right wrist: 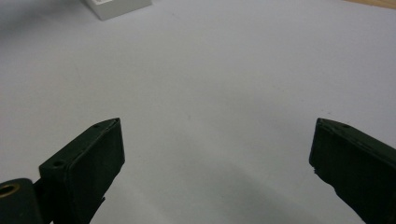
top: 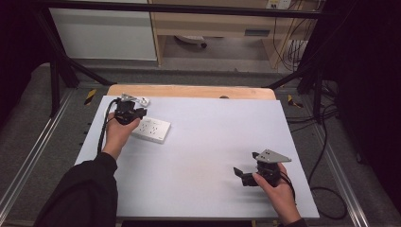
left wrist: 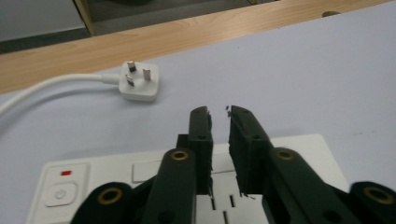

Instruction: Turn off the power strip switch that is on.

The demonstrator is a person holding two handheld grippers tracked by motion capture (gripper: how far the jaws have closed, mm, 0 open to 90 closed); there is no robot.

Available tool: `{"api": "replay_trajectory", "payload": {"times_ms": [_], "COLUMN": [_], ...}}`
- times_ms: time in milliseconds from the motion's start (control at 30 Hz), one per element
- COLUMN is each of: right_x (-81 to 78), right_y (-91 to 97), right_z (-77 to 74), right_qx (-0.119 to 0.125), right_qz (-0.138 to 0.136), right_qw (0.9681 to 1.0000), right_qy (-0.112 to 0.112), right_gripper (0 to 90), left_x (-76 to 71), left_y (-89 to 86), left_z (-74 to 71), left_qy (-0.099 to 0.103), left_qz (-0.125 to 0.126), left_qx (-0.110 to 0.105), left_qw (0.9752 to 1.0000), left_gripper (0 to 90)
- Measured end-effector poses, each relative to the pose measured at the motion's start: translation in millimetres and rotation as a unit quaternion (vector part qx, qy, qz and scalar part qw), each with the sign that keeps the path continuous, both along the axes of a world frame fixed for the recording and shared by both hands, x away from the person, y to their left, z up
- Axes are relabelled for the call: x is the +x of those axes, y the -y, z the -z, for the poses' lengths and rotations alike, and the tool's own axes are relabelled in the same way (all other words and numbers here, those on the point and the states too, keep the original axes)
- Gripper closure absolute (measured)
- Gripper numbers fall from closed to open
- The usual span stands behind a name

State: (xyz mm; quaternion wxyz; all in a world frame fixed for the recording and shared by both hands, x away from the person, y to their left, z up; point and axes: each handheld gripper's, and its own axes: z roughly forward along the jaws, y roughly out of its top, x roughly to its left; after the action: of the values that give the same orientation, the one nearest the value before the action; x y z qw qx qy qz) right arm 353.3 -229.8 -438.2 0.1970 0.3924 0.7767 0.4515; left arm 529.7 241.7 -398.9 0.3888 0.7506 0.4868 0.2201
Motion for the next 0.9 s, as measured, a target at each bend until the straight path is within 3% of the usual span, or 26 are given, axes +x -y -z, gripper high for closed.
{"api": "replay_trajectory", "payload": {"times_ms": [233, 333, 900], "right_x": [0.2, 0.0, -0.7], "right_y": [1.3, 0.7, 0.7], "right_z": [0.0, -0.3, -0.7], "right_qx": [0.002, 0.002, 0.003], "right_qz": [0.002, 0.0, 0.002], "right_qw": [1.0, 1.0, 1.0], "right_qy": [0.0, 0.001, 0.001], "right_gripper": [3.7, 3.7, 3.7], "left_x": [1.2, 2.1, 4.9], "left_y": [2.7, 3.8, 8.7], "left_z": [6.9, 8.1, 16.5], "left_qy": [-0.005, -0.01, -0.018], "left_qz": [0.0, -0.001, 0.001], "left_qx": [0.002, -0.009, 0.008], "left_qw": [1.0, 0.9999, 0.9998], "left_gripper": [87.3, 88.8, 89.9]}}
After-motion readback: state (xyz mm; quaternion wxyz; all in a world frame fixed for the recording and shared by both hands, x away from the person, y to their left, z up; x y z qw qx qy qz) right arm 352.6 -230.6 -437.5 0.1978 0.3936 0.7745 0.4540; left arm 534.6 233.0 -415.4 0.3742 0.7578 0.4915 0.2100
